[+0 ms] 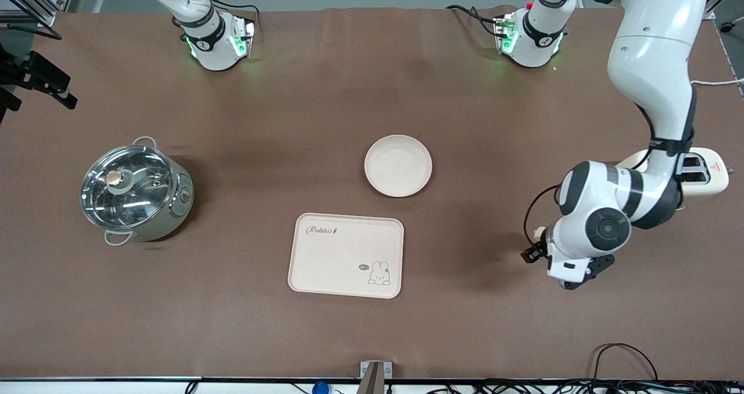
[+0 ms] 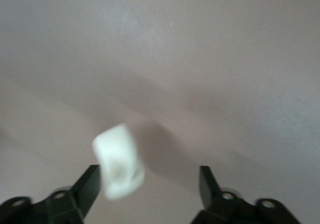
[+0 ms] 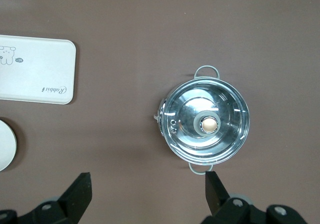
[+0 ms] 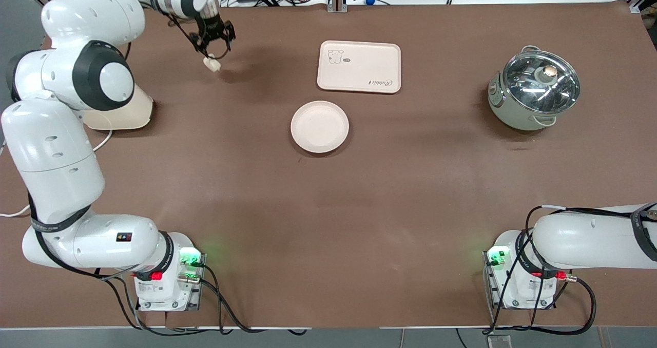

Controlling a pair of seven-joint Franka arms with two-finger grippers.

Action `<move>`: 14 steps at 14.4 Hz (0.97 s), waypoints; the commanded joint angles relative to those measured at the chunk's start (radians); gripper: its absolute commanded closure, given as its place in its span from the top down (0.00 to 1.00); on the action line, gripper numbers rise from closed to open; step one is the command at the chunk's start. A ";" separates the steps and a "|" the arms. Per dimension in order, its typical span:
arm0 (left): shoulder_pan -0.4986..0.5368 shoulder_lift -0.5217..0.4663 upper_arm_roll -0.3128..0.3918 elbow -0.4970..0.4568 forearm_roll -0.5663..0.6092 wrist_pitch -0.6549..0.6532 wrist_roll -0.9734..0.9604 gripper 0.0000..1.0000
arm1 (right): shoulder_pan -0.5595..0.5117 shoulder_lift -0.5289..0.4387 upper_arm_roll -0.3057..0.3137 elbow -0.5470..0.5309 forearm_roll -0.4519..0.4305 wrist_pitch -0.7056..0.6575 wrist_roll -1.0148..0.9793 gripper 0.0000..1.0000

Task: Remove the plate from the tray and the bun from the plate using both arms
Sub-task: 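Lower the bun onto the table beside the toaster and open the left gripper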

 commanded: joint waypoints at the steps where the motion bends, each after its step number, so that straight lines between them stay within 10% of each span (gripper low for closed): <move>1: 0.006 -0.052 -0.013 0.040 0.015 -0.075 0.075 1.00 | 0.004 0.007 0.001 0.013 -0.006 0.000 0.009 1.00; 14: 0.045 -0.347 -0.008 0.035 -0.091 -0.242 0.430 1.00 | 0.002 0.010 0.001 0.013 -0.008 0.000 0.009 1.00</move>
